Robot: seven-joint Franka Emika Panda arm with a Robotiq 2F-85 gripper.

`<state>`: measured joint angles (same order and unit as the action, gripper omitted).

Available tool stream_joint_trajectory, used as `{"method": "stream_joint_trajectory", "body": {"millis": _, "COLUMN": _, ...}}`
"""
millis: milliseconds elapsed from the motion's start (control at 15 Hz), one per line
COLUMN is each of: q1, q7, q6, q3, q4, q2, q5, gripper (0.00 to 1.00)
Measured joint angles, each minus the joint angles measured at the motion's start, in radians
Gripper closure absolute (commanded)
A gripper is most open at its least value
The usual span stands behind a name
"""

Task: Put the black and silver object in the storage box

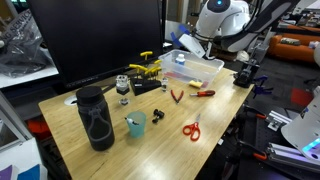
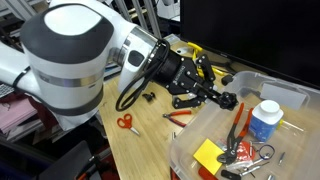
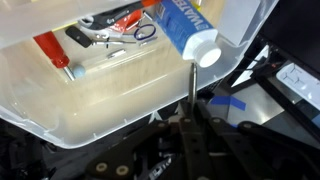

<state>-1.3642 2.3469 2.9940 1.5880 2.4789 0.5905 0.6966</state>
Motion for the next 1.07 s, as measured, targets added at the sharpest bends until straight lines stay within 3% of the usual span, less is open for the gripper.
{"method": "stream_joint_trajectory", "body": {"millis": 267, "q1": 0.002, "q7": -0.071, "q6": -0.01, "q3": -0.026, "q4": 0.049, "q2": 0.157, "q5": -0.254, "gripper": 0.98}}
{"method": "stream_joint_trajectory", "body": {"millis": 733, "q1": 0.038, "q7": -0.211, "q6": -0.059, "q3": -0.161, "q4": 0.068, "q2": 0.327, "q5": -0.6, "gripper": 0.98}}
{"method": "stream_joint_trajectory", "body": {"millis": 800, "q1": 0.044, "q7": -0.224, "q6": -0.061, "q3": -0.176, "q4": 0.067, "q2": 0.341, "q5": -0.63, "gripper": 0.88}}
{"method": "stream_joint_trajectory", "body": {"millis": 867, "q1": 0.05, "q7": -0.236, "q6": -0.062, "q3": -0.187, "q4": 0.066, "q2": 0.352, "q5": -0.655, "gripper": 0.66}}
{"method": "stream_joint_trajectory", "body": {"millis": 1000, "q1": 0.06, "q7": -0.261, "q6": -0.063, "q3": -0.205, "q4": 0.063, "q2": 0.369, "q5": -0.696, "gripper": 0.62}}
{"method": "stream_joint_trajectory", "body": {"millis": 1067, "q1": 0.065, "q7": -0.272, "q6": -0.064, "q3": -0.213, "q4": 0.06, "q2": 0.373, "q5": -0.712, "gripper": 0.56}}
